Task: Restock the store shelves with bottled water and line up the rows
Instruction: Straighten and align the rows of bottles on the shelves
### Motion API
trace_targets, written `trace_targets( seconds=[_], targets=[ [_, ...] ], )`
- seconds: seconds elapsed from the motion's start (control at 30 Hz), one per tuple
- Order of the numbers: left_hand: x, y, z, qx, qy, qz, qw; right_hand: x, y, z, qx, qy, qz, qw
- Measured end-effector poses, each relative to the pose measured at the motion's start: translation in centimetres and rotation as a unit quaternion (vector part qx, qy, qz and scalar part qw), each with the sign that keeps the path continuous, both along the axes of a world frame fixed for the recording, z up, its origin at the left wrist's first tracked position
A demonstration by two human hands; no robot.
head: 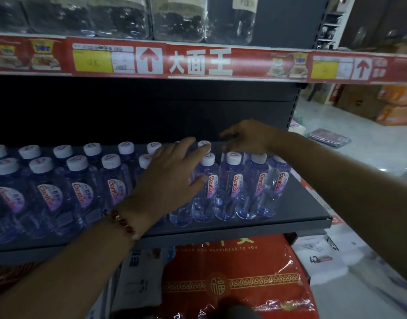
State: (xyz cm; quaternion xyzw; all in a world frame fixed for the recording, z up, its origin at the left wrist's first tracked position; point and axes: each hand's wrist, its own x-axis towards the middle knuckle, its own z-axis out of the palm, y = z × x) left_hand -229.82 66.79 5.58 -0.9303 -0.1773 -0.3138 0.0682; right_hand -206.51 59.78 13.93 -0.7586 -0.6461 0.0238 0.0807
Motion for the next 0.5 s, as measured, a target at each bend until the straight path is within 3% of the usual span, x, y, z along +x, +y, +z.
trace_targets(
  seconds=[0.2, 0.3, 0.5],
  targets=[
    [1.9, -0.5, -0.9, 0.088, 0.054, -0.014, 0.995, 1.0, 0.6, -0.3, -0.01, 0.028, -0.011, 0.999],
    [2.2, -0.4, -1.3, 0.102, 0.058, -0.008, 0.993, 1.0, 0.7, -0.6, 0.006, 0.089, -0.001, 0.996],
    [2.4, -0.5, -1.6, 0.11, 0.04, -0.002, 0.993, 1.1, -0.3, -0.4, 0.004, 0.114, -0.005, 0.993]
  ],
)
